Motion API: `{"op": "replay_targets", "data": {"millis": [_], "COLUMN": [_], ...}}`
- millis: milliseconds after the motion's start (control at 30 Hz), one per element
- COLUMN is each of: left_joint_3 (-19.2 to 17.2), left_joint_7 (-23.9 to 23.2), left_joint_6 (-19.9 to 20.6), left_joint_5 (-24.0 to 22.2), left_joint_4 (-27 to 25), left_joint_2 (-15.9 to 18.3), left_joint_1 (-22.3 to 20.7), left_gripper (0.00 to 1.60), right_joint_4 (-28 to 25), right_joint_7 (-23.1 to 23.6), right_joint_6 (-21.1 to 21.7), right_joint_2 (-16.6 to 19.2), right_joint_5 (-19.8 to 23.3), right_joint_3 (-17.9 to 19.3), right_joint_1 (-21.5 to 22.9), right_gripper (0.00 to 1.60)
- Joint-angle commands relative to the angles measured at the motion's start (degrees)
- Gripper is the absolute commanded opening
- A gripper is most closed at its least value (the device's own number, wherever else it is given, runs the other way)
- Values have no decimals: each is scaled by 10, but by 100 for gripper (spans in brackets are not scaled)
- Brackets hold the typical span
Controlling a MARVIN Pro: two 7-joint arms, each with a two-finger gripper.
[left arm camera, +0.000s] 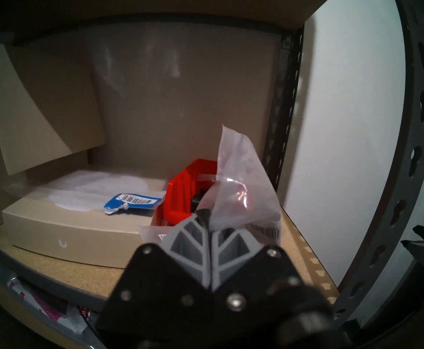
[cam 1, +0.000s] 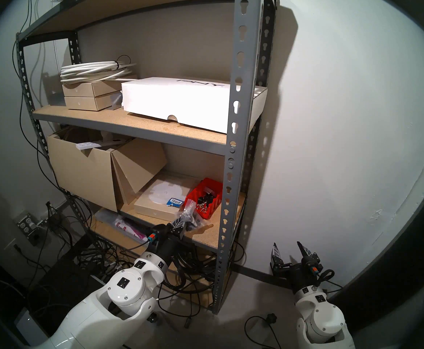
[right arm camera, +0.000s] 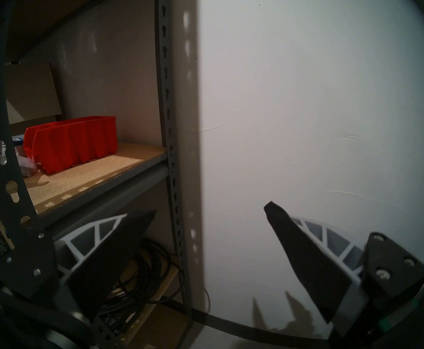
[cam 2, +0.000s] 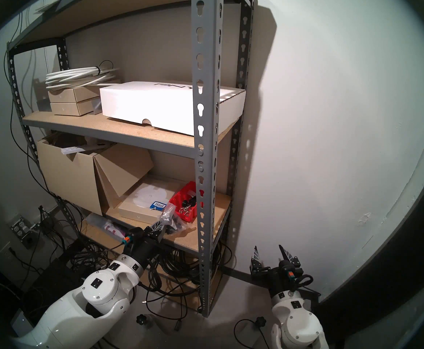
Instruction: Organize the rack shelf by putting things into a case
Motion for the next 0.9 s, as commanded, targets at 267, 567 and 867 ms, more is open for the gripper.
{"op": "replay_targets", "data": {"millis": [267, 567, 867], "left_joint_3": [-11, -5, 9], "left_joint_7": [-4, -10, -11], "left_joint_6": [29, 62, 87], "left_joint_5": [-8, -10, 1], "left_joint_4": [-32, -10, 31], "left_joint_2": [-4, -25, -49], "left_joint_1": [-55, -110, -157], "left_gripper": [0, 0, 0], "right_joint_4": [-11, -11, -11], "right_joint_7": [0, 0, 0], "right_joint_6": [-2, -2, -2], "right_joint_2": [0, 0, 0], "right_joint_5": [0, 0, 0], "right_joint_3": [0, 0, 0], "right_joint_1": [1, 1, 1], "right_gripper": [160, 160, 160]}}
